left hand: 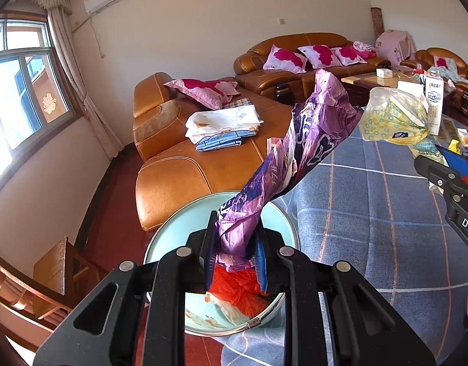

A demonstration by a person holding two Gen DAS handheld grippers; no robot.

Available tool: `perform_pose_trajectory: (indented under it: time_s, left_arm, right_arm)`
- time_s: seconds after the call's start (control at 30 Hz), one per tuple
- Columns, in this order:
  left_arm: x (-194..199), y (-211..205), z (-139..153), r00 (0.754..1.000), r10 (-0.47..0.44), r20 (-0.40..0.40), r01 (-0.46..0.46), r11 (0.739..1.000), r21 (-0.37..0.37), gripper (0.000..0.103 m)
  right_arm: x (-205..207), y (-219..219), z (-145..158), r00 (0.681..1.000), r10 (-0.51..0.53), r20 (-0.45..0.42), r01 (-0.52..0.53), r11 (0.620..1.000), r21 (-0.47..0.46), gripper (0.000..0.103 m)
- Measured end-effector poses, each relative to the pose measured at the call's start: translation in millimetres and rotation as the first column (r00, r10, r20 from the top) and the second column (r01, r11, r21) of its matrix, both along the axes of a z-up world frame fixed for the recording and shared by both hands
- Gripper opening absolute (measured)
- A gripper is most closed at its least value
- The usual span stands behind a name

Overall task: Collect trash
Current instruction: 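Carry the purple wrapper over the bin with the left gripper while the right gripper carries the snack bag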

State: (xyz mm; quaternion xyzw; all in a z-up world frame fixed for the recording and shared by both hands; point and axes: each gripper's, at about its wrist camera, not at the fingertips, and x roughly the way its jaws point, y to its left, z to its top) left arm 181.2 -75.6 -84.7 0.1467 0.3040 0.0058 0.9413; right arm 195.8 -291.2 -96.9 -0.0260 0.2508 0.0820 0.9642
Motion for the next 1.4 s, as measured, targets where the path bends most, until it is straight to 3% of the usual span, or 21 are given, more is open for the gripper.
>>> perform_pose_trajectory:
  time_s: [1.4]
  left_arm:
    - [12,51,-7,0.99,0.143,-0.007,-0.143,0.988,0.059,0.021]
  right_arm:
    - [20,67,-5,0.991,0.133,-0.012,-0.133,0.989,-0.07,0.025]
